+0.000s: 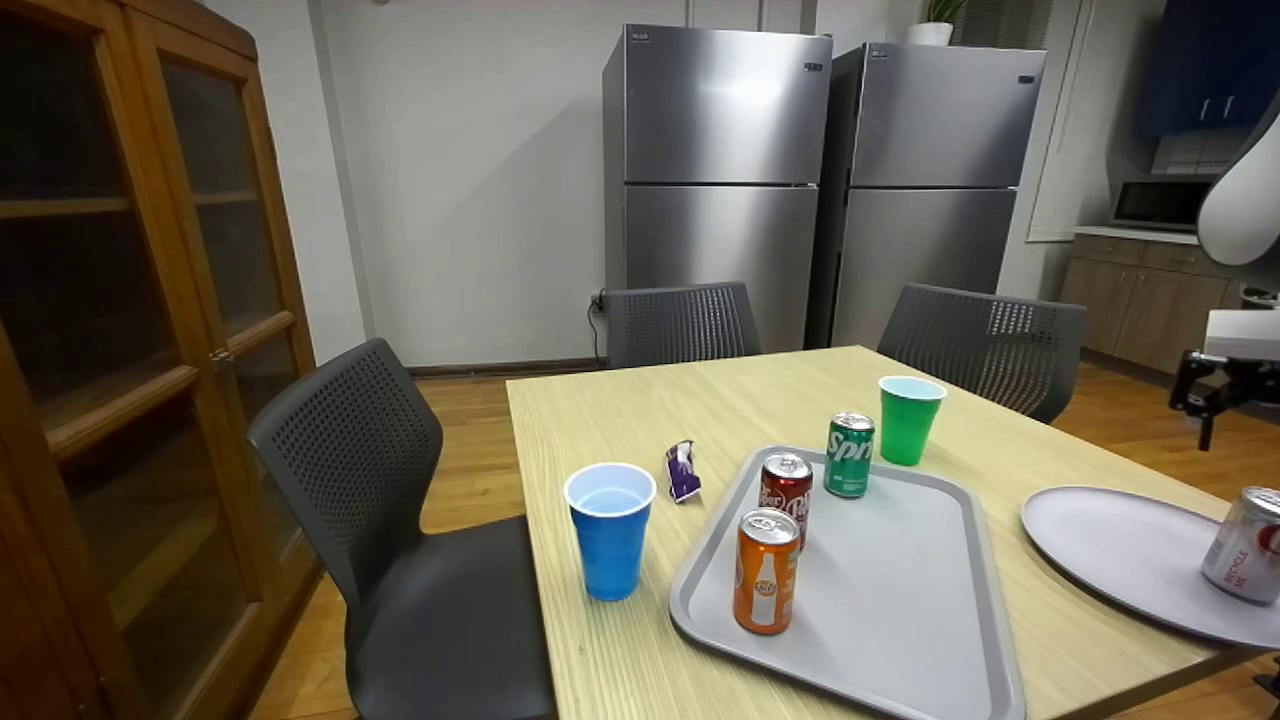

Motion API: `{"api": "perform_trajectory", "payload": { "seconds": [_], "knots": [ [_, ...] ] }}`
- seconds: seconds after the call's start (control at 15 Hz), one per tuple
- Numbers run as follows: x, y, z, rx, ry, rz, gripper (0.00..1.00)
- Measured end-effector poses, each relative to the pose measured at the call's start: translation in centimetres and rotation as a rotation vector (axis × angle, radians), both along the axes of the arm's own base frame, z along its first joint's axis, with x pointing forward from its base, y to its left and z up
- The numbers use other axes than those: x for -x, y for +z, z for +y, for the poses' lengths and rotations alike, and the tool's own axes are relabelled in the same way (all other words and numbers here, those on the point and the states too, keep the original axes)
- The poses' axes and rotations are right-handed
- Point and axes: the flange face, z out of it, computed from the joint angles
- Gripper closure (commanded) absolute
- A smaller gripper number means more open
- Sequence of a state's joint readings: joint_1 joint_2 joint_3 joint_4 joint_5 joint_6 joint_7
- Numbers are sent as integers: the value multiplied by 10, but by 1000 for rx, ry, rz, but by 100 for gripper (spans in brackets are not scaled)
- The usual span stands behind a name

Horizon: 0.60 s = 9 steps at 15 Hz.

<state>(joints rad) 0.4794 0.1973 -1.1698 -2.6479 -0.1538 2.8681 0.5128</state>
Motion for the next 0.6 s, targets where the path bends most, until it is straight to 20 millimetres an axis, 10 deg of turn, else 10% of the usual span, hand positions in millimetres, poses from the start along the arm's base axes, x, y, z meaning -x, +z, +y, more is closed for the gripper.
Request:
{"api": "perform_trajectory", "payload": {
  "seconds": [0.6],
  "knots": [
    [11, -9, -1, -7, -110, 3, 0]
  ]
}}
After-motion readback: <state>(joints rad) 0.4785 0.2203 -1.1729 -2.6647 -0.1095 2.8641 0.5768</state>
